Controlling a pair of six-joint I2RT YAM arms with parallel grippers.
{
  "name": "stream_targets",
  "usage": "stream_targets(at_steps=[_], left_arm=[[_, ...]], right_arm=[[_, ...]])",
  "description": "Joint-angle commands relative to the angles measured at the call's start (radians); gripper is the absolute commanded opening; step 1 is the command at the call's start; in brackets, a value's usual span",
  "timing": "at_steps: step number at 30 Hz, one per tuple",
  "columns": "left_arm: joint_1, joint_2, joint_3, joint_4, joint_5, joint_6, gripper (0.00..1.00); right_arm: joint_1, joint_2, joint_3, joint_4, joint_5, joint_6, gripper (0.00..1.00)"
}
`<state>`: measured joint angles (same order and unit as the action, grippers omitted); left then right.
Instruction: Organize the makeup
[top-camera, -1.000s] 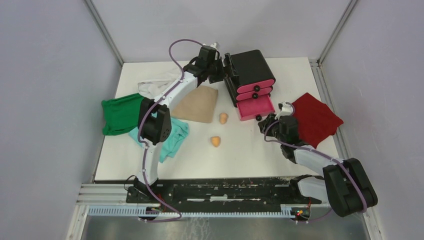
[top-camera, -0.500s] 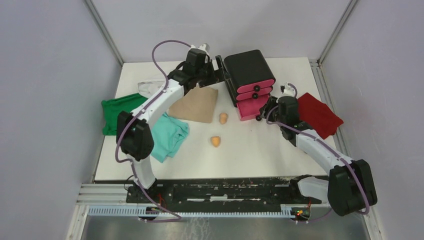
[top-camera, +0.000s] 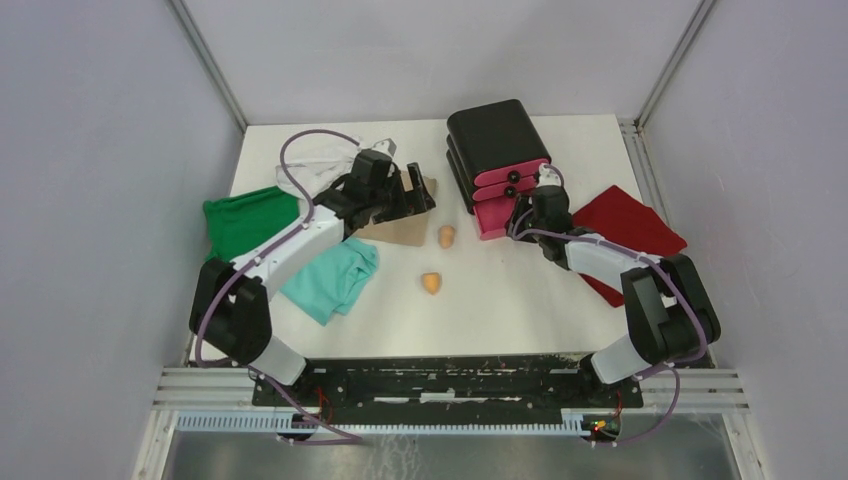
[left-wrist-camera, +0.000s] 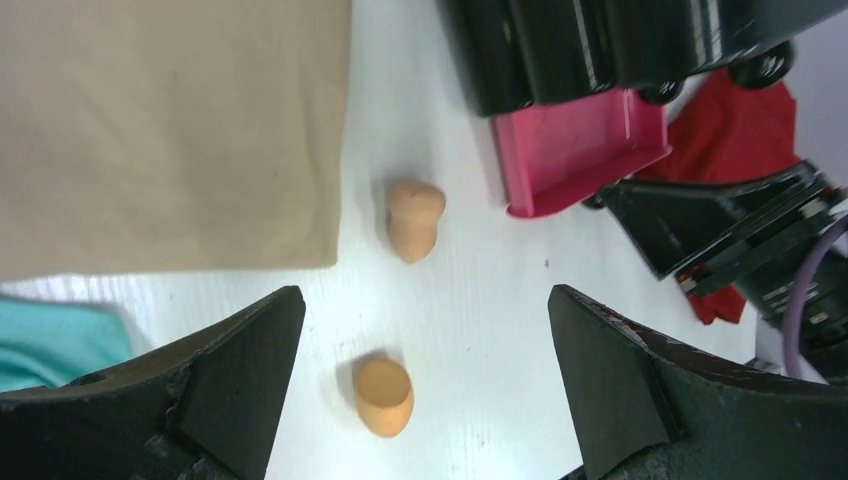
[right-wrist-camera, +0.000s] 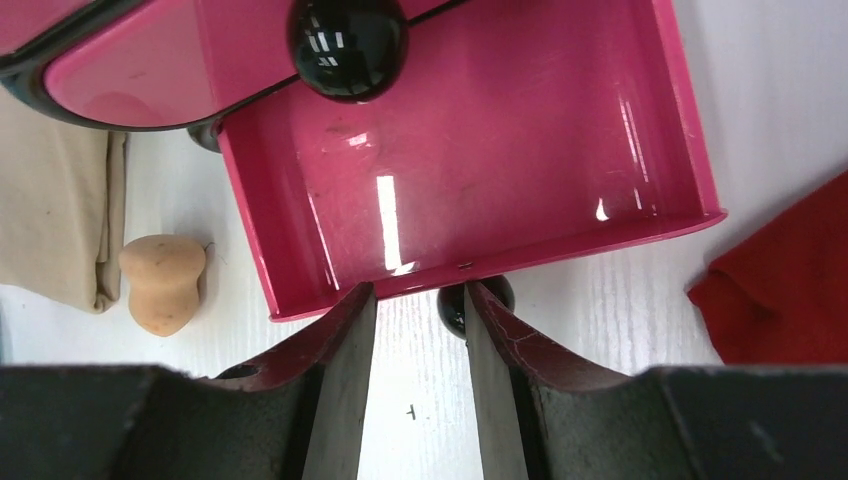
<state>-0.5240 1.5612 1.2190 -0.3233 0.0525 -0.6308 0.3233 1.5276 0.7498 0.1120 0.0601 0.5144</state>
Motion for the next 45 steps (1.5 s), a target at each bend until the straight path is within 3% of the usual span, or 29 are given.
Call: stream_targets(at_steps=[1,6,26,35,45], left_arm=[[-0.002,-0.11,-0.091,0.089,-0.008,-0.023,0.99],[-0.003,-0.155,-0.161,0.101,-0.011,-0.033,0.99],[-0.003,-0.147,-0.168,0.087,-0.024,-0.024,0.99],[-0.003,-0.134,-0.175,0.094,-0.012,-0.024,0.99],[-0.035,-0.148,-0.233,0.069,-0.089,-0.005,0.99]], right_arm=[[0.028,-0.014,0.017,0.088,0.007,-0.031,0.44],[0.047,-0.032,0.015,0.11,0.017,-0.041,0.44],[0.072,0.104,0.072,0.084,0.032,-0.019,0.45],[0.072,-0.009,0.011,0.043,0.035,-0.02,0.46],[0.108,-0.176,0.093,-0.098,0.032,-0.055,0.52]])
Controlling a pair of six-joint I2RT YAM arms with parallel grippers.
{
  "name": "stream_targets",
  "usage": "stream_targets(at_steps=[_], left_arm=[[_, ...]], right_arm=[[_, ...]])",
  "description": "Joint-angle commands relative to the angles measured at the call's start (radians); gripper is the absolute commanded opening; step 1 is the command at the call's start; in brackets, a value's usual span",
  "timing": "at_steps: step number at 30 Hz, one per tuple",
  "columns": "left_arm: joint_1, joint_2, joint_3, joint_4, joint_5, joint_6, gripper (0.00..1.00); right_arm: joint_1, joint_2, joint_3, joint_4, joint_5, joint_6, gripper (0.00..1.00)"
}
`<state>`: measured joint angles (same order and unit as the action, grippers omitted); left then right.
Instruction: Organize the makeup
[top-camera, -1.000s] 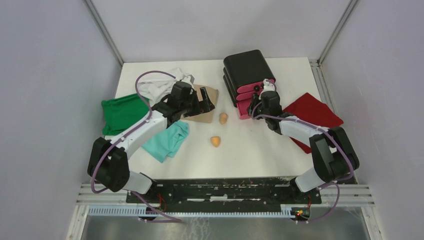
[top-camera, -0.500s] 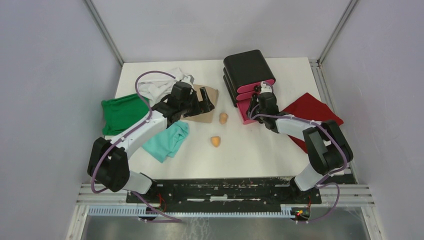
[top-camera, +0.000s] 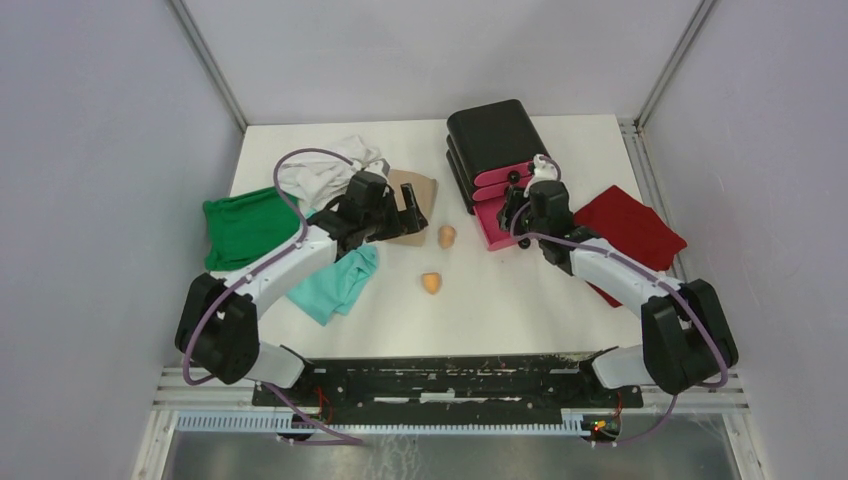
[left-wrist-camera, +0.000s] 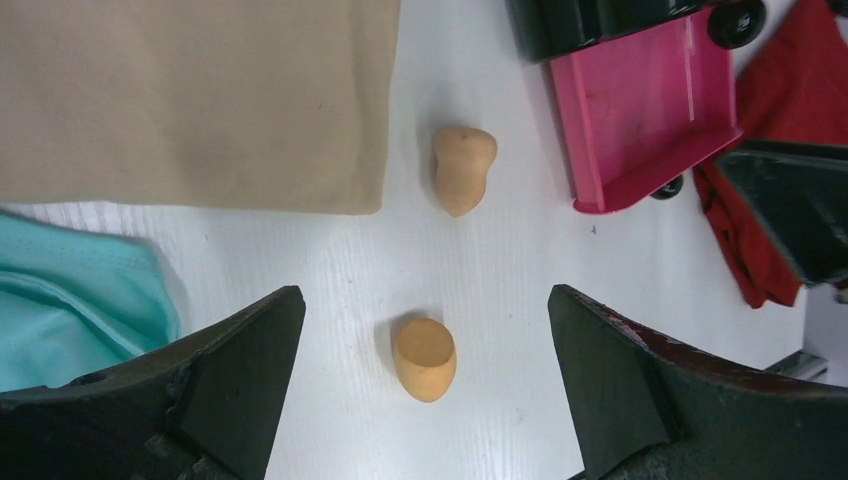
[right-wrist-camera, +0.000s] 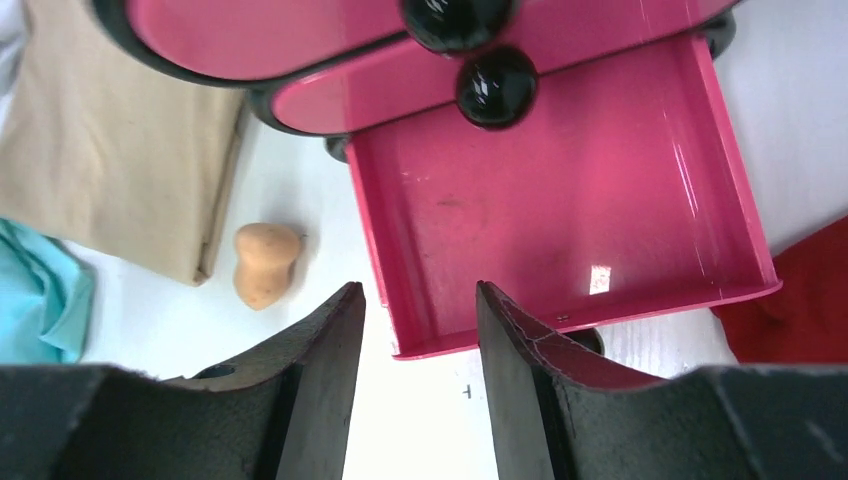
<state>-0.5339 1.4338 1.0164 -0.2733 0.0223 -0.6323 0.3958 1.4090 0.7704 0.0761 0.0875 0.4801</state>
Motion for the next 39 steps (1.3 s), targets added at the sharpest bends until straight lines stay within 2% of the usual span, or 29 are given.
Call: stream_targets(at_steps=[1,6,9,15,19,29,39], left_arm=[[-0.026,-0.032,-0.044,0.019,-0.068,-0.006,0.99],[-0.022,-0.092,-0.098,-0.039,-0.14,-0.006,0.99],[0.004,-0.135,-0.128,-0.056,-0.144,-0.022,0.99],[0.033,-0.186,-0.169,-0.089,-0.157,-0.026,0.99],[0.036,-0.211,-0.196,-0.086,-0.154,-0.032,0.99],[0.037,-0.243,-0.204,-0.092,-0.155,-0.023,0.99],[0.037,-0.238,-0.195,-0.093,-0.149,-0.013,0.99]], right_arm=[[0.06,-0.058,0.088,-0.093,0.019,-0.015,0.52],[0.19,0.036,0.231,-0.302,0.098,0.039,0.56],[0.26,0.09,0.284,-0.369,0.193,0.074,0.58],[0.318,0.13,0.275,-0.326,0.176,0.127,0.6],[0.355,0.215,0.323,-0.328,0.189,0.142,0.61],[0.359,0.438,0.433,-0.296,0.216,0.196,0.64],[0.358,0.532,0.51,-0.281,0.26,0.183,0.64]])
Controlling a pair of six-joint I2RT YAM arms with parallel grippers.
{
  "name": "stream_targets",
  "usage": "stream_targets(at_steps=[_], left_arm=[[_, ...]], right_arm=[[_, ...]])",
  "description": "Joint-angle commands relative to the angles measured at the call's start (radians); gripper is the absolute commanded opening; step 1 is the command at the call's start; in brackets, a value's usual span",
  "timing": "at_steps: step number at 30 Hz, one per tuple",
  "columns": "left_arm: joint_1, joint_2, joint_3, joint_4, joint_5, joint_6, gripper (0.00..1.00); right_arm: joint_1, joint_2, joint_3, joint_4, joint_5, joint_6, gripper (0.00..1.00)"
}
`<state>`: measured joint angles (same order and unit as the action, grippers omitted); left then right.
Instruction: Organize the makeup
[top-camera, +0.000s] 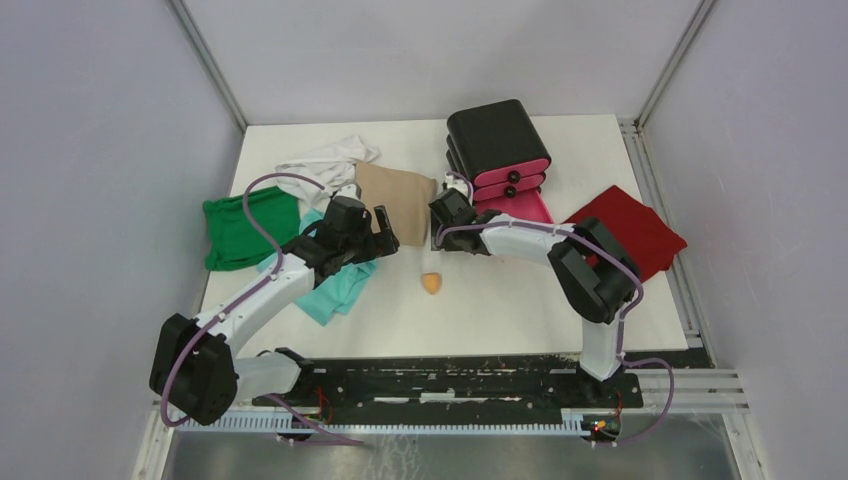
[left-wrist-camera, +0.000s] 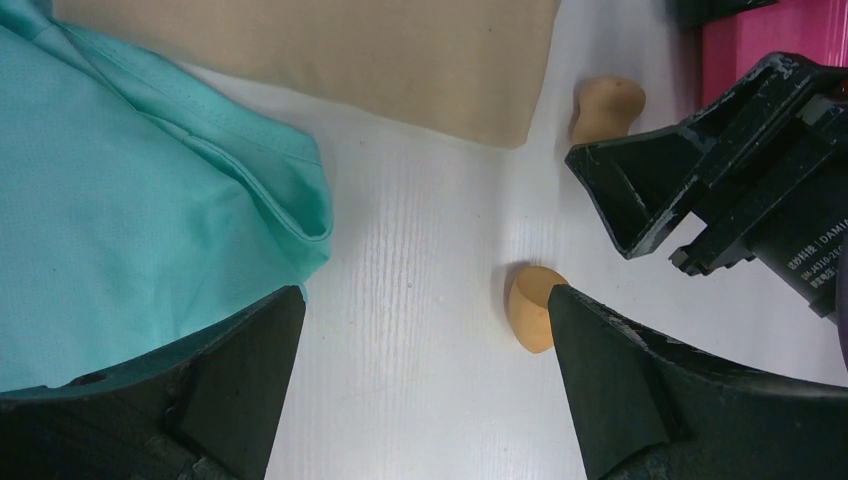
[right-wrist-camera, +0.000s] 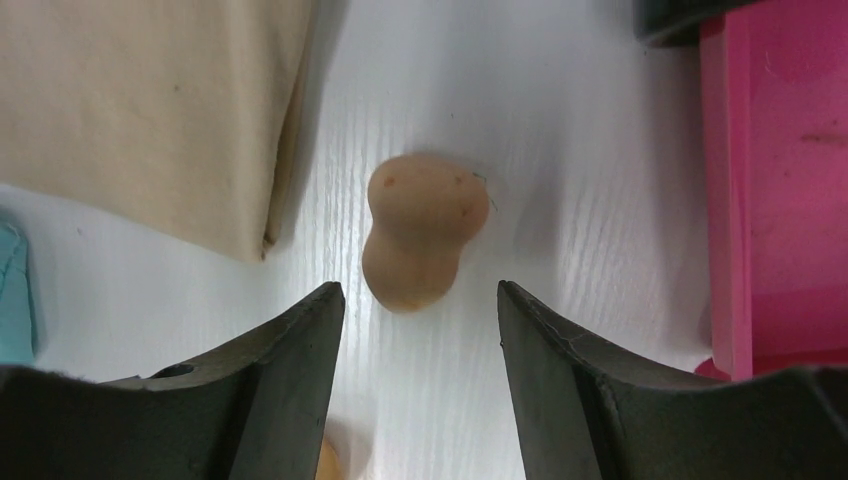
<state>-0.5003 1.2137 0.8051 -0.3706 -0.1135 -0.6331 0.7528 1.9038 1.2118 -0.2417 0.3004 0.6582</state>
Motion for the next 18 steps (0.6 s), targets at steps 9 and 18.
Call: stream_targets(at_steps=[9,18], left_arm=[[0.004,-0.025,0.018,0.003,-0.013,-0.009,0.99],[0.003,-0.024,0.015,0.003,-0.008,-0.008,0.99]], right_arm=[[0.0,0.056,0.089,0.056,0.043,0.002,0.43],[0.001,-0.088,0.016,0.081,0.046,-0.041,0.21]])
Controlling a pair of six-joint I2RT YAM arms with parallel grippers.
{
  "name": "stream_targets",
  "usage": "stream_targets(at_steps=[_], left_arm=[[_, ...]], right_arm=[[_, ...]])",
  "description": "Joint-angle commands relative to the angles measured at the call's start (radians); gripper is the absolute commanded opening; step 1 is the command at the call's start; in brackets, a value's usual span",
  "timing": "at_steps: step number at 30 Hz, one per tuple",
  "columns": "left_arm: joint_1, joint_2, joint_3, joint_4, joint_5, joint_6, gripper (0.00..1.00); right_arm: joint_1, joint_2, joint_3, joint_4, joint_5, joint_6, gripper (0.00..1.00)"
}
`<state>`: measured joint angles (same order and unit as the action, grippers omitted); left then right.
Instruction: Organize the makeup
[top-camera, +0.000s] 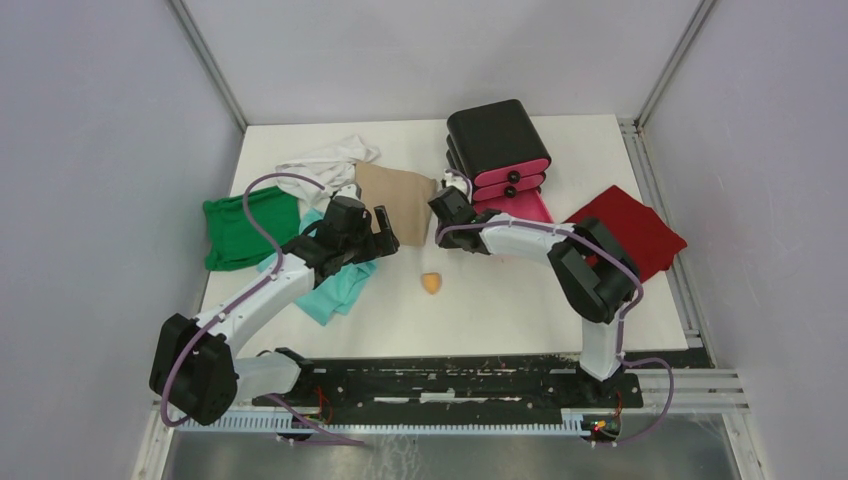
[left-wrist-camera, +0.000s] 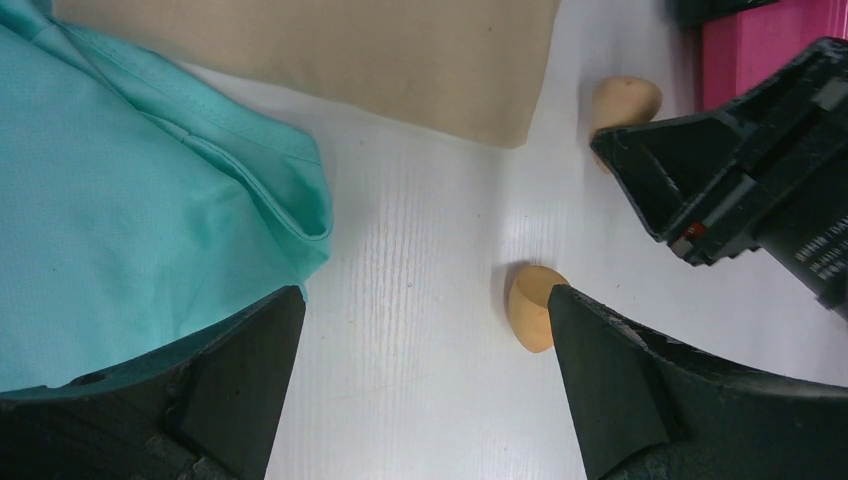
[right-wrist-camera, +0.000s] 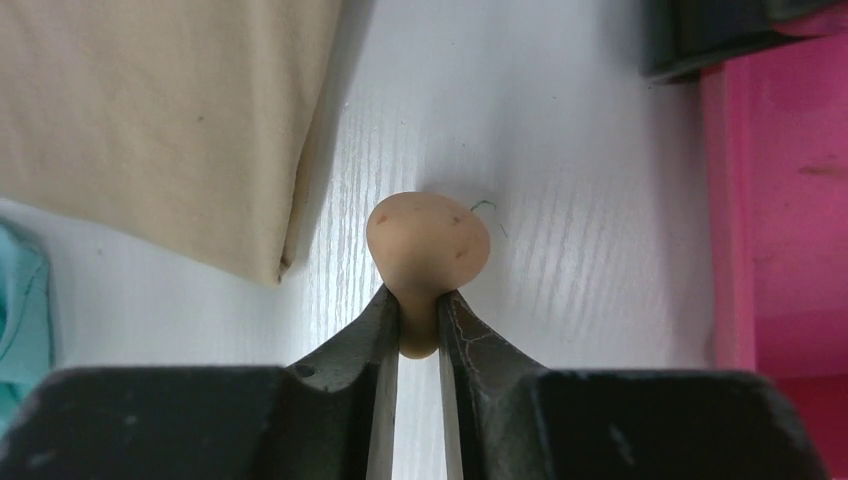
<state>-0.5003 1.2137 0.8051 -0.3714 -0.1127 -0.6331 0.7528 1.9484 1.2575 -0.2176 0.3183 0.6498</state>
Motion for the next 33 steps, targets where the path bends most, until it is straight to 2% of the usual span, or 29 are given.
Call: stream_targets(at_steps=[1,11,23,25,29,33], left_arm=[[0.004,-0.024,0.013,0.006,-0.007,-0.008,0.99],[0.004,-0.01,0.009,0.024,0.001,-0.008,0.99],[0.005,0.002,0.015,0.03,0.036,0.01,0.99],[0.003,-0.001,0.014,0.029,0.038,0.01,0.99],[0.003,-0.006,0.014,0.029,0.041,0.013,0.99],[0.002,-0.008,0.011,0.028,0.049,0.014,0.99]], right_arm=[[0.0,-0.157,-0.041,0.053,0.038,-0.045,0.2],[-0.029,-0.391,-0.206,0.0,0.218,-0.114,0.21],[-0.17,-0.315,-0.181,-0.003,0.177,-0.087,0.27],[-0.191,-0.297,-0.171,-0.001,0.158,-0.077,0.33],[-0.206,-0.278,-0.157,-0.015,0.11,-0.07,0.54],[-0.206,-0.322,-0.183,-0.003,0.083,-0.076,0.6]])
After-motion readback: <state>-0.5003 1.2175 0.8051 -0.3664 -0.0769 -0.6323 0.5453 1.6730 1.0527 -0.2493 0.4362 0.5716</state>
